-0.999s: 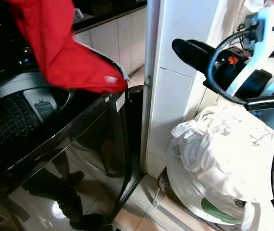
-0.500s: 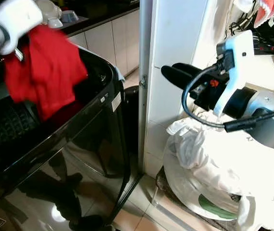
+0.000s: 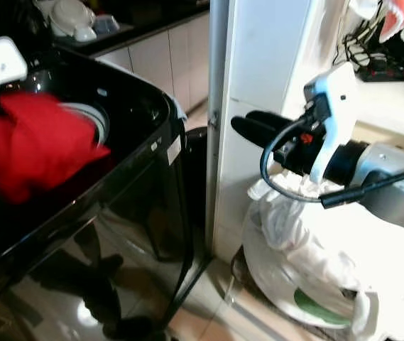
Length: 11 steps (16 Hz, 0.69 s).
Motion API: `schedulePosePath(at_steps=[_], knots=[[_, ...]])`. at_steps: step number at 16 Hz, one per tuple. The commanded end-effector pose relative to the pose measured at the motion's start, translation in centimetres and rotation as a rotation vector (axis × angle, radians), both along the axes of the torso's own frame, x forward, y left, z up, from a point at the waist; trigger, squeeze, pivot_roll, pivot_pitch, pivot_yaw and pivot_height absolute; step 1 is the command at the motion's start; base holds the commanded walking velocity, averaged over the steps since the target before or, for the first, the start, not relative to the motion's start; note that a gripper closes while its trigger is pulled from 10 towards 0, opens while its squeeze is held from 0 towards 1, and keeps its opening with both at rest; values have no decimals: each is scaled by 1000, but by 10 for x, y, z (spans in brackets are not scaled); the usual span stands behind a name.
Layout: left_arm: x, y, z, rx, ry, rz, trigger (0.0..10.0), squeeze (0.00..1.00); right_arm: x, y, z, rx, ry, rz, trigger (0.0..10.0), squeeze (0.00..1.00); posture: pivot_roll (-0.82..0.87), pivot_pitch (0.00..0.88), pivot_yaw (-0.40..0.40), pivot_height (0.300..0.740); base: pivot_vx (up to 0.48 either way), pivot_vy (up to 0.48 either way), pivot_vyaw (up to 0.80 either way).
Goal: Clothes washing
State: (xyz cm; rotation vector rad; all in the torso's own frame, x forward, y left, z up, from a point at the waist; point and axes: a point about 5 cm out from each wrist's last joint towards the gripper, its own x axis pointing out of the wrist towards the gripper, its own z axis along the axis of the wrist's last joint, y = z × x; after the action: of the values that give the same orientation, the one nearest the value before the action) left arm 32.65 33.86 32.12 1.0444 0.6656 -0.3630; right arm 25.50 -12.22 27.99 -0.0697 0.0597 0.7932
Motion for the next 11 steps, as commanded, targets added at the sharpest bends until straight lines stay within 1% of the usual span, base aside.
schedulePosePath(at_steps=[1,3,5,6,7,8,9,10,11], knots=[[-4,-4,6,-6,17,-30,10000,1000,-1,1,-4,-34,11,3,10000,0,-59,0,61,740,0,0,0],[-11,-4,-4,-14,71,-33,10000,1000,2,-2,-7,-72,15,-16,10000,0,-56,0,60,740,0,0,0],[-13,-9,-9,-24,86,-54,10000,1000,4,-5,-9,-78,17,-39,10000,0,-55,0,60,740,0,0,0],[-17,-28,-28,-98,179,-178,10000,0,9,-13,-16,-145,27,-112,10000,0,-58,0,68,740,0,0,0],[-17,-28,-28,-98,179,-178,10000,0,9,-13,-16,-145,27,-112,10000,0,-58,0,68,740,0,0,0],[-13,-44,-44,-60,168,-225,10000,0,14,-18,-21,-171,32,-171,10000,0,-61,0,72,740,0,0,0],[-3,-55,-56,-10,79,-206,10000,0,18,-21,-23,-166,32,-221,10000,0,-64,0,75,740,0,0,0],[1,-57,-59,9,39,-188,10000,0,19,-22,-23,-163,31,-236,10000,0,-66,0,77,740,0,0,0],[10,-58,-58,-8,-78,-87,10000,0,20,-24,-22,-158,27,-252,10000,0,-66,0,77,740,0,0,0]])
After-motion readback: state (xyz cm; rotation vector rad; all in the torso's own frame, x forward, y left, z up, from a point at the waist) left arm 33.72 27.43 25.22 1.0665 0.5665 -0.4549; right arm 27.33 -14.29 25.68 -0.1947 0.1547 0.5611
